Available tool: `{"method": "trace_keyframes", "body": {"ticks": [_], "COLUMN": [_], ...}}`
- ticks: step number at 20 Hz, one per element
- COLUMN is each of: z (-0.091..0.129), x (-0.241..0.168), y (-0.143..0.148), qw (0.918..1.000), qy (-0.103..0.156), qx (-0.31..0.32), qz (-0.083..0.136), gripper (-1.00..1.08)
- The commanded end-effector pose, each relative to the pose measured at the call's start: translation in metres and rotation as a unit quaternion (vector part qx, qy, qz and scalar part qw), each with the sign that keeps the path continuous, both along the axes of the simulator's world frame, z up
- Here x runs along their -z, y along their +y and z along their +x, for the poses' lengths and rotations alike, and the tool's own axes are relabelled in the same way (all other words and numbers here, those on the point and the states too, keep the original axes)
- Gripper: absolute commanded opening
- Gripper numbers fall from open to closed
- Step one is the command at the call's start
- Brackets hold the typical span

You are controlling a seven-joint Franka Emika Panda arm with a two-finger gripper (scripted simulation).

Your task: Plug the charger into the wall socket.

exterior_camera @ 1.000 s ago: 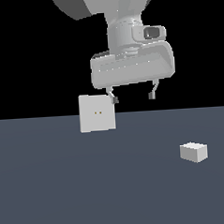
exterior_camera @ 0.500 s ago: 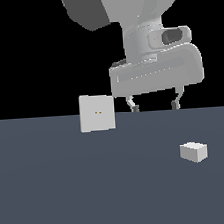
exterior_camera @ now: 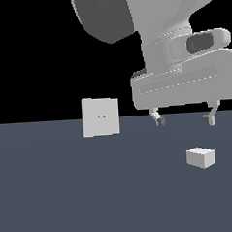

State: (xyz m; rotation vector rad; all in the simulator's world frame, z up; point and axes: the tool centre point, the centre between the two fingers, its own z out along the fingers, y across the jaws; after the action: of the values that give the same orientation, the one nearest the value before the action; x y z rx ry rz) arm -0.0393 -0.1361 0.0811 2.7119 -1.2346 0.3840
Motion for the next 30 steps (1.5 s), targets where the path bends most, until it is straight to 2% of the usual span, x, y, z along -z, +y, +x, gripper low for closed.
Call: {"method": "trace_keyframes", "body": {"ticks": [1,11,20,30], "z": [-0.006,-0.022,-0.023,-0.024], "x": [0.005,0.017,0.023,0.063], "y": [-0.007,-0.020,-0.020,-0.020], "qw": [0.9996,0.9963,0.9960,0.9959], "qy": [-0.007,-0.021,-0.021,-0.021], "qx": [0.025,0.083,0.086,0.087], "qz": [-0.004,-0.013,-0.013,-0.012], "gripper": [1.00,1.00,1.00,1.00]}}
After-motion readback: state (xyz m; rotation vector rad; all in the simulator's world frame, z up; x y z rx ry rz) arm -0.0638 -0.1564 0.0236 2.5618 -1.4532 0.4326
